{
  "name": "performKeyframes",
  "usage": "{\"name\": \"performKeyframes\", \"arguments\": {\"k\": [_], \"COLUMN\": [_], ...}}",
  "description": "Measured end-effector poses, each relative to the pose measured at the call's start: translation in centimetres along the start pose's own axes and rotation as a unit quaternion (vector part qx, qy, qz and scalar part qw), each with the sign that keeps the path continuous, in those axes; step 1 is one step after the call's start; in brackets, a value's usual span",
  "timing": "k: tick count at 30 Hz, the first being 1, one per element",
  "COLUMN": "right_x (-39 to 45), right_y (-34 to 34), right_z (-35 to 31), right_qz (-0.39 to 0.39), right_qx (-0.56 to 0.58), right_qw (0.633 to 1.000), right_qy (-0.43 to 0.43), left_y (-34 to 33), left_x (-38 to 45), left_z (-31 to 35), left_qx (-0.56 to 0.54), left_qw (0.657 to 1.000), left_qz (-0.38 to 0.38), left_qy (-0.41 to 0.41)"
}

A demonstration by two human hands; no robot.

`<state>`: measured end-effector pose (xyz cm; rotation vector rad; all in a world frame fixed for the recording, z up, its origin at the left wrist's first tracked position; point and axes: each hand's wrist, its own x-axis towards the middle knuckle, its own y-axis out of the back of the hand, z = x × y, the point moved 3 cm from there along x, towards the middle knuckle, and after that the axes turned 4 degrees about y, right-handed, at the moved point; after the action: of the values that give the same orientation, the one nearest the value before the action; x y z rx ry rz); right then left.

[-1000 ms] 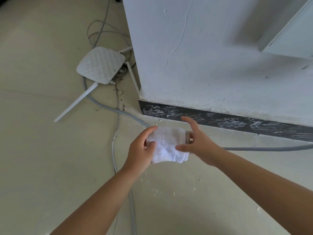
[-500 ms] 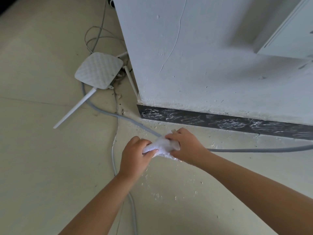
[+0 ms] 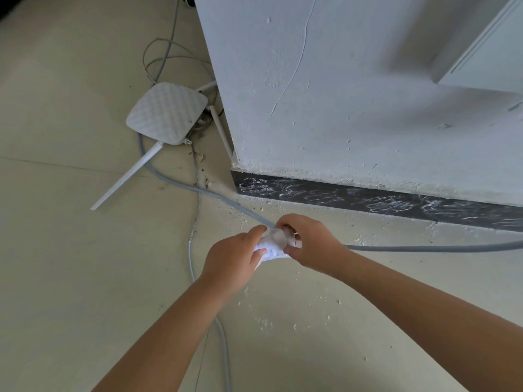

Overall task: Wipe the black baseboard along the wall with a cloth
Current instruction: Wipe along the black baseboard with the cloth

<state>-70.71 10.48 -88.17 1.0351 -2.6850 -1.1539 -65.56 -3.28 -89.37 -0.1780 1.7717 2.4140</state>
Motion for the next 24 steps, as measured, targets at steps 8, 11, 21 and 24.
{"name": "performKeyframes", "arguments": {"k": [8, 11, 21, 24], "right_x": [0.1, -1.1, -9.8, -11.5], "right_y": [0.4, -0.2, -3.1, -2.8], "right_z": [1.8, 2.4, 6.2, 8.2], "right_qz": [0.063, 0.056, 0.05, 0.049], "right_qx": [0.077, 0.056, -0.052, -0.158], "right_qw": [0.99, 0.992, 0.99, 0.975], "right_qy": [-0.097, -0.097, -0.124, -0.152], "left_y": [-0.5, -0.2, 0.2, -0.5], "left_x": [1.3, 2.4, 4.3, 5.0], "left_z": [-0.9, -1.7, -1.3, -0.5], "left_qx": [-0.022, -0.043, -0.248, -0.275], "left_qw": [0.989, 0.971, 0.897, 0.898], "left_qz": [0.068, 0.095, 0.219, 0.212], "left_qy": [0.13, 0.217, 0.293, 0.272]}}
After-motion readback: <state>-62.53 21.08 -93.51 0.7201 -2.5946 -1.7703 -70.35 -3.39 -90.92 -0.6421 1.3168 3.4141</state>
